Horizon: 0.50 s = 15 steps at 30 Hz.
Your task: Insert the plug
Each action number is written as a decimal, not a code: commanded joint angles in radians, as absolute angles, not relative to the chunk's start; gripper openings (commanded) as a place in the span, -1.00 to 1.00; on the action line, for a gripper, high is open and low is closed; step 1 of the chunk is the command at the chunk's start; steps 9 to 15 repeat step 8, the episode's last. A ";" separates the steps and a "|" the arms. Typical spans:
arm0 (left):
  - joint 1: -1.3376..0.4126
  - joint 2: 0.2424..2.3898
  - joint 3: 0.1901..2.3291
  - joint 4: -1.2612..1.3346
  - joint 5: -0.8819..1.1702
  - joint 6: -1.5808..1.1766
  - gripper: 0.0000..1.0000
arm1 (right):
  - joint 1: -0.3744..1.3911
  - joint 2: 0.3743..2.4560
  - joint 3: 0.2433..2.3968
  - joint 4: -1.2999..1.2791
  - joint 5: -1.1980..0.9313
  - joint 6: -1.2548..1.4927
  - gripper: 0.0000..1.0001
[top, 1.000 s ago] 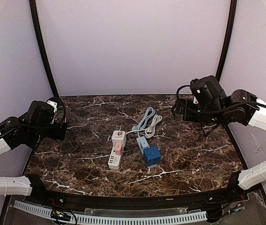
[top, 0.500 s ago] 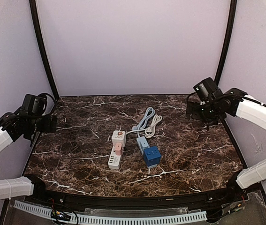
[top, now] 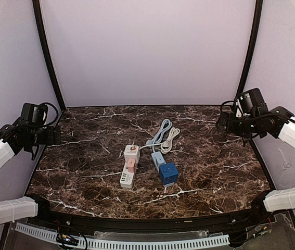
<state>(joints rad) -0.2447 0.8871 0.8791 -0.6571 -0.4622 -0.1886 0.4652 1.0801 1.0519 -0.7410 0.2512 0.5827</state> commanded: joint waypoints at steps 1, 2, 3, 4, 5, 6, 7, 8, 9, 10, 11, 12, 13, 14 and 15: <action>-0.239 0.874 0.850 -0.627 -0.435 -0.209 0.99 | 0.461 1.046 1.043 -0.689 0.220 0.559 0.97; -0.239 0.873 0.848 -0.624 -0.434 -0.209 0.99 | 0.462 1.045 1.045 -0.691 0.223 0.559 0.97; -0.240 0.873 0.846 -0.623 -0.434 -0.209 0.99 | 0.462 1.041 1.045 -0.690 0.219 0.555 0.97; -0.239 0.873 0.846 -0.623 -0.432 -0.209 0.99 | 0.461 1.039 1.046 -0.691 0.217 0.553 0.97; -0.240 0.871 0.845 -0.624 -0.430 -0.210 0.99 | 0.462 1.037 1.047 -0.692 0.214 0.555 0.97; -0.240 0.866 0.845 -0.623 -0.428 -0.209 0.99 | 0.461 1.035 1.050 -0.695 0.213 0.558 0.97; -0.239 0.863 0.845 -0.624 -0.426 -0.210 0.99 | 0.461 1.035 1.053 -0.697 0.211 0.560 0.97; -0.239 0.857 0.845 -0.625 -0.426 -0.210 0.99 | 0.461 1.033 1.056 -0.699 0.209 0.562 0.97; -0.239 0.857 0.845 -0.625 -0.426 -0.210 0.99 | 0.461 1.033 1.056 -0.699 0.209 0.562 0.97; -0.239 0.857 0.845 -0.625 -0.426 -0.210 0.99 | 0.461 1.033 1.056 -0.699 0.209 0.562 0.97; -0.239 0.857 0.845 -0.625 -0.426 -0.210 0.99 | 0.461 1.033 1.056 -0.699 0.209 0.562 0.97; -0.239 0.857 0.845 -0.625 -0.426 -0.210 0.99 | 0.461 1.033 1.056 -0.699 0.209 0.562 0.97; -0.239 0.857 0.845 -0.625 -0.426 -0.210 0.99 | 0.461 1.033 1.056 -0.699 0.209 0.562 0.97; -0.239 0.857 0.845 -0.625 -0.426 -0.210 0.99 | 0.461 1.033 1.056 -0.699 0.209 0.562 0.97; -0.239 0.857 0.845 -0.625 -0.426 -0.210 0.99 | 0.461 1.033 1.056 -0.699 0.209 0.562 0.97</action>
